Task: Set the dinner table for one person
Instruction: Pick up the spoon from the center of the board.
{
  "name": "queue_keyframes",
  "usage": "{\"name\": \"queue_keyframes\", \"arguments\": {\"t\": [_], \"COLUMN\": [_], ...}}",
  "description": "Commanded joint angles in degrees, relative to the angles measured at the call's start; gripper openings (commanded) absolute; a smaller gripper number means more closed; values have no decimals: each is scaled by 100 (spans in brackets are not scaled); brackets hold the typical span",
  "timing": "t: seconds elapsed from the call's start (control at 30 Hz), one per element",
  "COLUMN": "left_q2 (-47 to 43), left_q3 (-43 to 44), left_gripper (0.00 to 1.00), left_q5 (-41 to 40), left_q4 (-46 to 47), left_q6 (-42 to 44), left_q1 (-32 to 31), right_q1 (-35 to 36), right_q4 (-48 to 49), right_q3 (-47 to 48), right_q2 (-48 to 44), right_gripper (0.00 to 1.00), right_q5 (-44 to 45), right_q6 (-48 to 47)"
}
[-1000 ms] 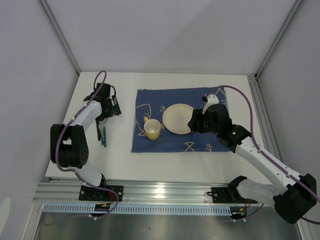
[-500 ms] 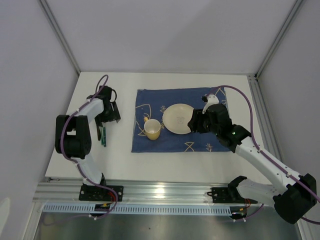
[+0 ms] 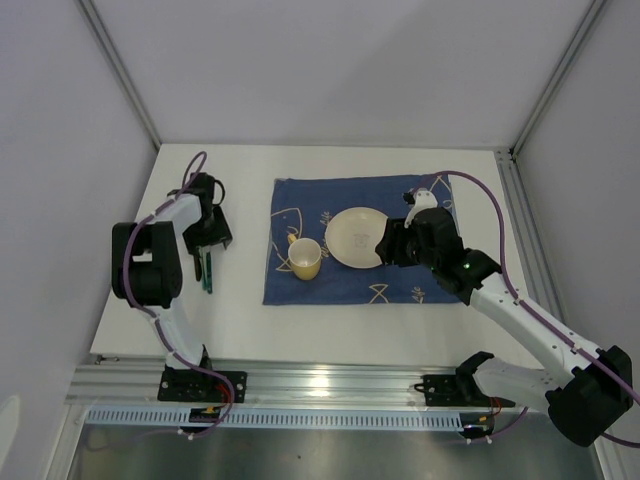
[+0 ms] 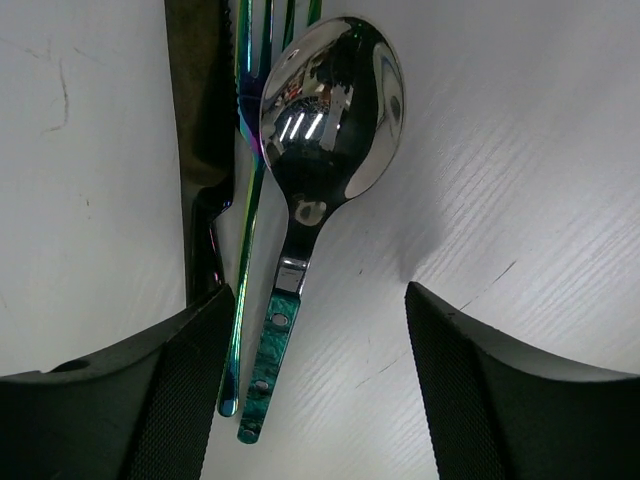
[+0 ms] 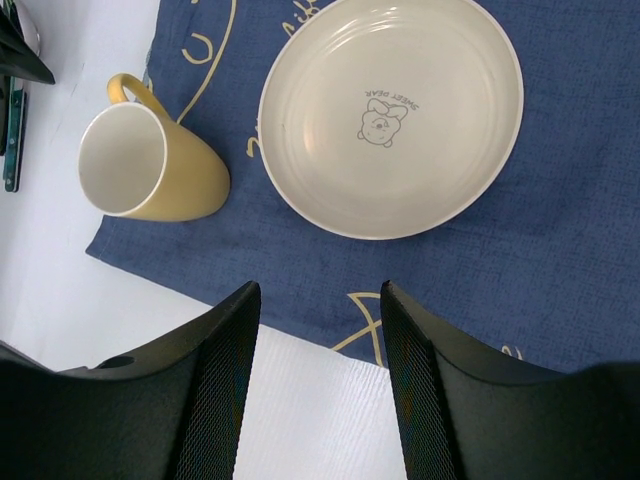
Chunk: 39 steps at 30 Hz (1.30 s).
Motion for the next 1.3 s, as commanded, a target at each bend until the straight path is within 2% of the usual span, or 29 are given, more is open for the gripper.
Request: {"name": "queue_keyframes", "arguments": {"t": [0.0,0.07,0.17,0.2,0.27,0.3,0.33,0.63,1.03,1.27], "left_q2": [51,60,86,86,95,95,112,156,-239,-494], "left_q3": [243,252,288,296,314,322,331,410,393,507], "left_gripper": [72,69,55,47,36,26,21,1,1,1], "left_q5": [98,124,151,194,230,247,265,327,722,1354], "left_q4": [-110,-119,-171,-154,-171,-180,-189,-286,-171,101], "left_q6": [-74,-66,-39,-39,-22,-13,-4,22,101,382], "left_q1": [44,52,52,52,52,52,52,70,79,61], "right_q1": [37,37,37,45,37,37,45,37,37,37], "right_q4": [128,137,146,155,155,155,155,102,49,84], "right_q3": [-25,-33,-34,-25,-34,-42,-42,-51,-60,-16], "right_q2": [-82,-91,-82,-91,-91,-91,-100,-170,-214,-153], "right_gripper": [55,55,54,54,54,54,54,54,53,52], "right_q5": [93,101,84,84,93,101,110,110,84,13], "right_q6": [73,82,91,99,91,99,100,108,108,64]}}
